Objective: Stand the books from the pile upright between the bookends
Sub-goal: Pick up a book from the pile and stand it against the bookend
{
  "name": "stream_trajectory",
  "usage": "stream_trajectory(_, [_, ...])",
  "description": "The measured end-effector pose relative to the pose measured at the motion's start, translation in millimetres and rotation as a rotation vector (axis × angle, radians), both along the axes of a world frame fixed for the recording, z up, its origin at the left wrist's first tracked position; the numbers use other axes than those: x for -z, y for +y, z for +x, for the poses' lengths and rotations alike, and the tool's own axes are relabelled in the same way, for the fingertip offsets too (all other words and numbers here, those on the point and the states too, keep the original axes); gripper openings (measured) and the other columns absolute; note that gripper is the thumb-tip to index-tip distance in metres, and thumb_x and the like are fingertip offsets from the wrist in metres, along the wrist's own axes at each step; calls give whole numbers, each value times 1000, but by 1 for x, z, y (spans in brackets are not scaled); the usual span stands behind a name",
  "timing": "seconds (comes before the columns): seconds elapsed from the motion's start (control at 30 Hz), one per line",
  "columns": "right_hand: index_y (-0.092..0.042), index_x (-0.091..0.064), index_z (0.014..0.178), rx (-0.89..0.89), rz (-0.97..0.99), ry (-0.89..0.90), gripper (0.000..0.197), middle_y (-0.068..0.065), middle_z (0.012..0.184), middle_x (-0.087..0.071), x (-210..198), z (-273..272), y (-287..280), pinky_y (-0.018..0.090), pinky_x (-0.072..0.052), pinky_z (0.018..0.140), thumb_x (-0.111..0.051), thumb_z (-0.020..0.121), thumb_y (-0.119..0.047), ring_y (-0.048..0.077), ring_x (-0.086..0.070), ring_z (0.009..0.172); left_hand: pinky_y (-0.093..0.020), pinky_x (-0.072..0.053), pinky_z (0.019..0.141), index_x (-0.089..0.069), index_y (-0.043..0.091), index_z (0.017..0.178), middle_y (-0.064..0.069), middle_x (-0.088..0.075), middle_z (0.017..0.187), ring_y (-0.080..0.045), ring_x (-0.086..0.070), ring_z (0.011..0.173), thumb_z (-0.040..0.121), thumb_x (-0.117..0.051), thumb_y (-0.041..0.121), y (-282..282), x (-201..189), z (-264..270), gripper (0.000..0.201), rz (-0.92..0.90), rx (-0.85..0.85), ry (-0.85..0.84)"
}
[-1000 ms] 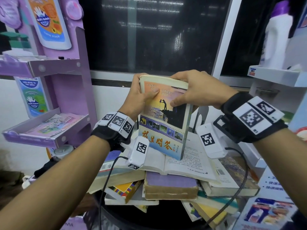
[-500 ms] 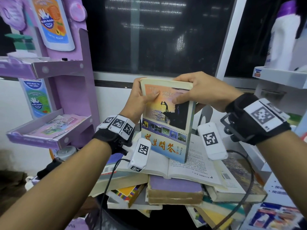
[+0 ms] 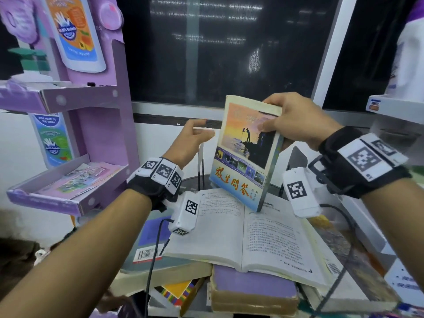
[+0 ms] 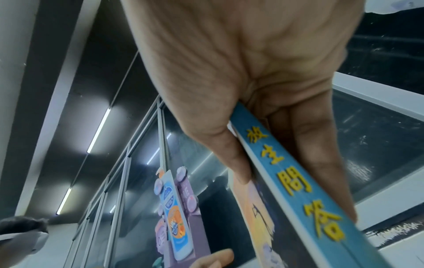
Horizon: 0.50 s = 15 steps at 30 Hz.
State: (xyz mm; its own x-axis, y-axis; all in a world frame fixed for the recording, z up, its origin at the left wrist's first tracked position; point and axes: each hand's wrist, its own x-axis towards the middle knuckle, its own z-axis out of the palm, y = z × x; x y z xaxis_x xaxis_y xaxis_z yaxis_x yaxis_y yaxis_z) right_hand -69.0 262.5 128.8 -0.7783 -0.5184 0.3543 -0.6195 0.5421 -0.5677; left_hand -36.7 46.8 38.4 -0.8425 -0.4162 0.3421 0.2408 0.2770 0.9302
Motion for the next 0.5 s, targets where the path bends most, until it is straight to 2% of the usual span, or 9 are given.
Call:
stream_trajectory(0.1, [-17,-59,110,43,-17,8,23,8,99,-69,6,-20,-14,40,-61,56,-65,88,-11,24,-72,77,-35,-40,98,-48,18,131,-4,-59,122,-19,-54,111,94,-58,25,-18,21,-19,39,19,-105,-62])
stream_trajectory(0.2, [-19,-60,104,82,-22,20,19,8,98,-67,15,-41,-29,41,-61,61,-64,88,-11,25,-70,86,-44,-39,105,-52,20,127,-4,-60,120,-22,-54,115,92,-58,28,-32,36,-36,36,33,-173,-119])
stream_trajectory(0.3, [-20,-59,99,124,-15,33,15,9,99,-67,19,-63,-45,46,-60,70,-62,86,-13,28,-68,91,-46,-39,106,-54,21,124,-2,-60,122,-24,-53,118,92,-56,29,-44,48,-52,33,32,-189,-171])
stream_trajectory(0.5, [-15,-58,103,142,-20,29,17,11,104,-67,19,-98,-76,48,-58,76,-58,87,-13,31,-66,91,-49,-40,106,-57,20,125,-3,-59,127,-26,-53,118,93,-54,29,-58,57,-76,32,-1,-185,-240])
